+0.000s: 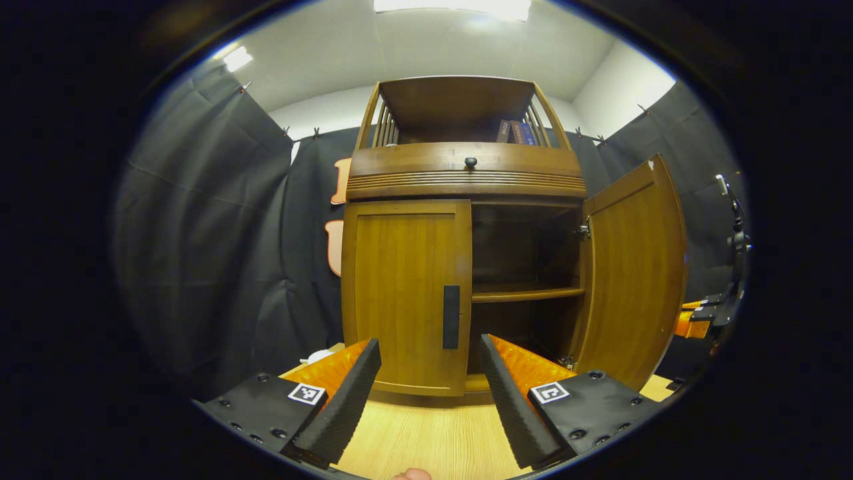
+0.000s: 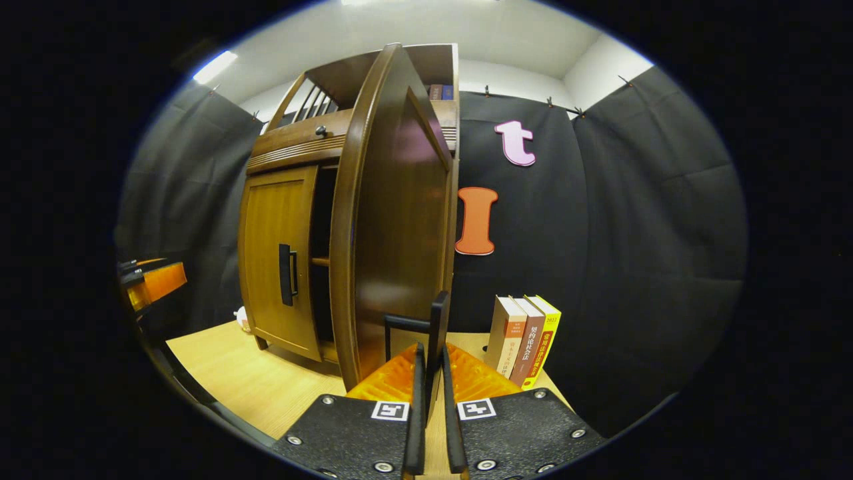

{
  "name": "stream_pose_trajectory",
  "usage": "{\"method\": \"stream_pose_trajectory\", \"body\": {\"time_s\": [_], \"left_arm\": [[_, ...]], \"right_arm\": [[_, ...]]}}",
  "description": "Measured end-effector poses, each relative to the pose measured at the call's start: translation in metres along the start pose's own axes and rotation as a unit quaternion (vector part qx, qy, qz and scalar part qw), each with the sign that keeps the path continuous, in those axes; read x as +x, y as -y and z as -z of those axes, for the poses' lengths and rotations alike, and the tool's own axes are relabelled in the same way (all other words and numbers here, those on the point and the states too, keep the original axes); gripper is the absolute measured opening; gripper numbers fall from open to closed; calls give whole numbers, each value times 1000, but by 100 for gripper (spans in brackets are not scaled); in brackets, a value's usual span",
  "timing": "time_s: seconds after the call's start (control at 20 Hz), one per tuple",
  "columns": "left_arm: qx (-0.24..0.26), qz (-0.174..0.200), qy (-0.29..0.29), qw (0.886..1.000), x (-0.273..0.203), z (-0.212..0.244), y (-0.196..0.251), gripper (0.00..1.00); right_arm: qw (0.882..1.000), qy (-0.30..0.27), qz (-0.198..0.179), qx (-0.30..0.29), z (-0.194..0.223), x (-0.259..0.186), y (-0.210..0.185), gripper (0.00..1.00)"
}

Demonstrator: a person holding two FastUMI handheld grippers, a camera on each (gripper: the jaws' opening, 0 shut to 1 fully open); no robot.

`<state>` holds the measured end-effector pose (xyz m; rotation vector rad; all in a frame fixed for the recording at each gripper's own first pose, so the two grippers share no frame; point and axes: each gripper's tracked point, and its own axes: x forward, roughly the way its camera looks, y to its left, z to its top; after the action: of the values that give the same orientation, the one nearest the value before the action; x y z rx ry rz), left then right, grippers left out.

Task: Open the right door of the double-door shoe cabinet with the right hand, and open the left door with the left hand.

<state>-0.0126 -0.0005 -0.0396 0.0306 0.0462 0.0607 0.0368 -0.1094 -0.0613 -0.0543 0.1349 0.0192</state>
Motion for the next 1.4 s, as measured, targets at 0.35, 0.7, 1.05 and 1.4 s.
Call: {"method": "stream_pose_trajectory", "body": {"time_s": [0.35, 0.7, 1.05, 1.4], "left_arm": [[2, 5, -2, 1000, 7, 0, 2, 98], [-5, 18, -5, 1000, 23, 4, 5, 98], [-6, 28, -1, 1000, 31, 7, 15, 98], [-30, 60, 13, 998, 74, -8, 33, 98]], "right_arm": [[1000, 9, 1, 17, 2, -2, 26, 3], [999, 13, -24, 26, 3, 0, 48, 13], [1000, 24, 3, 19, 2, -25, 69, 30], [1000, 10, 21, 2, 8, -56, 68, 39]]}}
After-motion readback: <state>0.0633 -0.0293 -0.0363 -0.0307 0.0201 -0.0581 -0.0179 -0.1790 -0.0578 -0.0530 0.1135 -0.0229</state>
